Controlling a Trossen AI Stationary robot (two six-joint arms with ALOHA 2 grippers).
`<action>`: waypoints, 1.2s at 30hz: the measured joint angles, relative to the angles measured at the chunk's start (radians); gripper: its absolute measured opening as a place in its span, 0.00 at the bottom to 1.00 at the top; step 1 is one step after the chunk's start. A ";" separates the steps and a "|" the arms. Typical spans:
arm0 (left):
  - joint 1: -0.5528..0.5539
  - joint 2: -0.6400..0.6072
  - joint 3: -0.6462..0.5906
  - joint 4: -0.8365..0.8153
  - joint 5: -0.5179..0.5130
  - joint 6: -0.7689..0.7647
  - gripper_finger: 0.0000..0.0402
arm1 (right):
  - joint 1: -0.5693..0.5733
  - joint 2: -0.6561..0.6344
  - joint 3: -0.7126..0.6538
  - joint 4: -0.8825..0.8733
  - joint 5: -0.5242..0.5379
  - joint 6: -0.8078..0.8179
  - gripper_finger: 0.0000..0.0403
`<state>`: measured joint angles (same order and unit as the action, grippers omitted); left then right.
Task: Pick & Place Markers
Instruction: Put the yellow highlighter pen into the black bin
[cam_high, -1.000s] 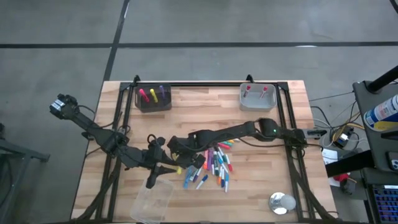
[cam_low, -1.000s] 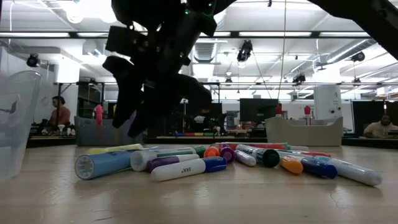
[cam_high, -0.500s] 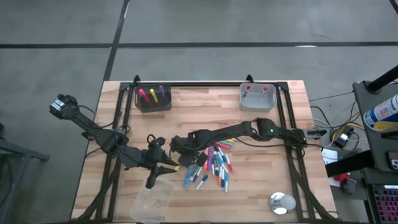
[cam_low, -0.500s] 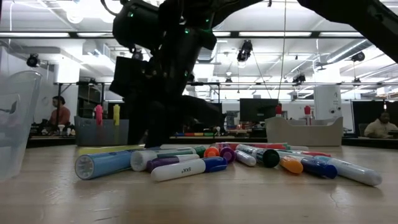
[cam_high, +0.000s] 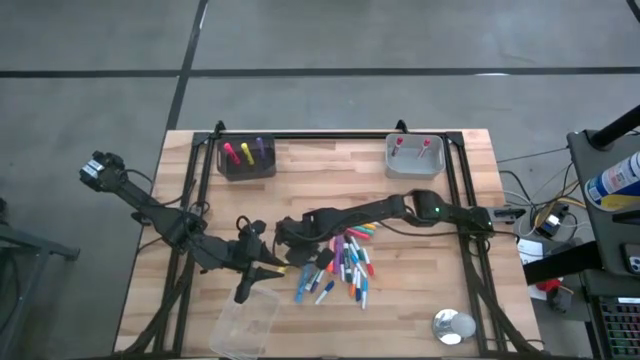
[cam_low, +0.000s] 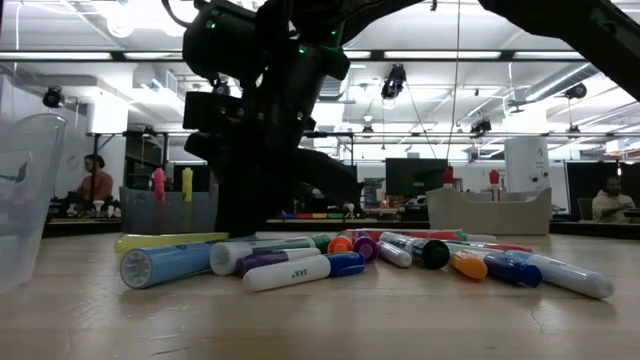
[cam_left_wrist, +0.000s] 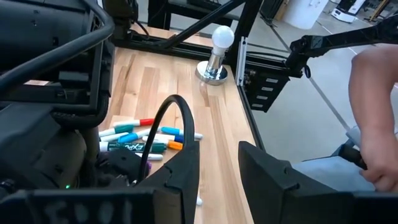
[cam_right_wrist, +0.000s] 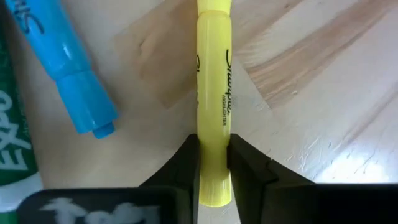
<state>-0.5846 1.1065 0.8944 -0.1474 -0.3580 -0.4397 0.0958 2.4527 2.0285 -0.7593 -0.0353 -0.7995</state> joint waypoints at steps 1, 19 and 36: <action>0.000 0.000 0.000 -0.001 0.000 0.000 0.29 | -0.001 0.000 0.001 0.000 0.000 0.019 0.13; 0.000 -0.022 0.056 0.018 -0.018 0.070 0.29 | -0.009 -0.043 0.129 -0.147 0.003 0.392 0.13; 0.003 -0.210 0.085 -0.321 -0.168 0.010 0.29 | -0.008 -0.118 0.137 -0.168 0.009 0.667 0.13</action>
<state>-0.5819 0.8967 0.9797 -0.4686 -0.5259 -0.4299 0.0879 2.3346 2.1654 -0.9272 -0.0261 -0.1322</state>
